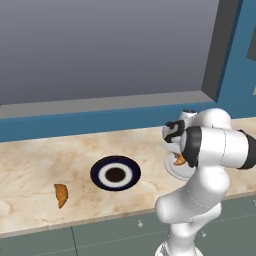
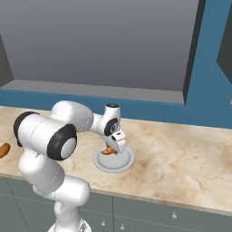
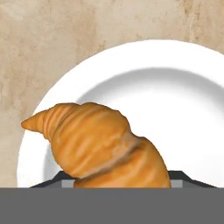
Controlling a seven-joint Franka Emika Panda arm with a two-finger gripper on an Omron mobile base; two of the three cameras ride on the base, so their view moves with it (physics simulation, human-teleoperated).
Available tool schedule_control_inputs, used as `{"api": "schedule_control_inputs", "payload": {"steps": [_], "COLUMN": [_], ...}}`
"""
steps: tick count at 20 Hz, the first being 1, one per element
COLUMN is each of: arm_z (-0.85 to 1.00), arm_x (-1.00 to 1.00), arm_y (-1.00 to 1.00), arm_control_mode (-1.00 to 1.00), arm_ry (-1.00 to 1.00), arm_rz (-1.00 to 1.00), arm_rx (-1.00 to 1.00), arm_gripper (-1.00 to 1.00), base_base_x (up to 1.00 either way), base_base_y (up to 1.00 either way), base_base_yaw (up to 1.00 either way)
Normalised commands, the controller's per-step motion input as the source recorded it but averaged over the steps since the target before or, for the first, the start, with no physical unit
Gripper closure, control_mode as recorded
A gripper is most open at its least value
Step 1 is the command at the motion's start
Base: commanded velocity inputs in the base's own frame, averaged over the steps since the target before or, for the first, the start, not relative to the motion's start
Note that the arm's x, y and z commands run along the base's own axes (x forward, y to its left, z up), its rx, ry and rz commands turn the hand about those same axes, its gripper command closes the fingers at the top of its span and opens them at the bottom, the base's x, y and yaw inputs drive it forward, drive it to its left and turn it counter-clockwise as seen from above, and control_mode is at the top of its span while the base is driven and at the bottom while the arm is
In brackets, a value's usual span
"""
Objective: Place the pastries on the plates.
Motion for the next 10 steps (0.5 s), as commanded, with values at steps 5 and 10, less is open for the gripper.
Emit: {"api": "schedule_control_inputs", "payload": {"steps": [5,10], "arm_z": [-0.13,-0.17], "arm_x": [-0.09,-0.01], "arm_y": [-0.24,-0.09], "arm_control_mode": [-1.00,-1.00], "arm_ry": [0.00,0.00], "arm_rz": [0.00,0.00], "arm_rx": [0.00,0.00], "arm_gripper": [1.00,1.00], "base_base_x": [0.00,0.00], "base_base_y": [0.00,0.00], "base_base_yaw": [0.00,0.00]}}
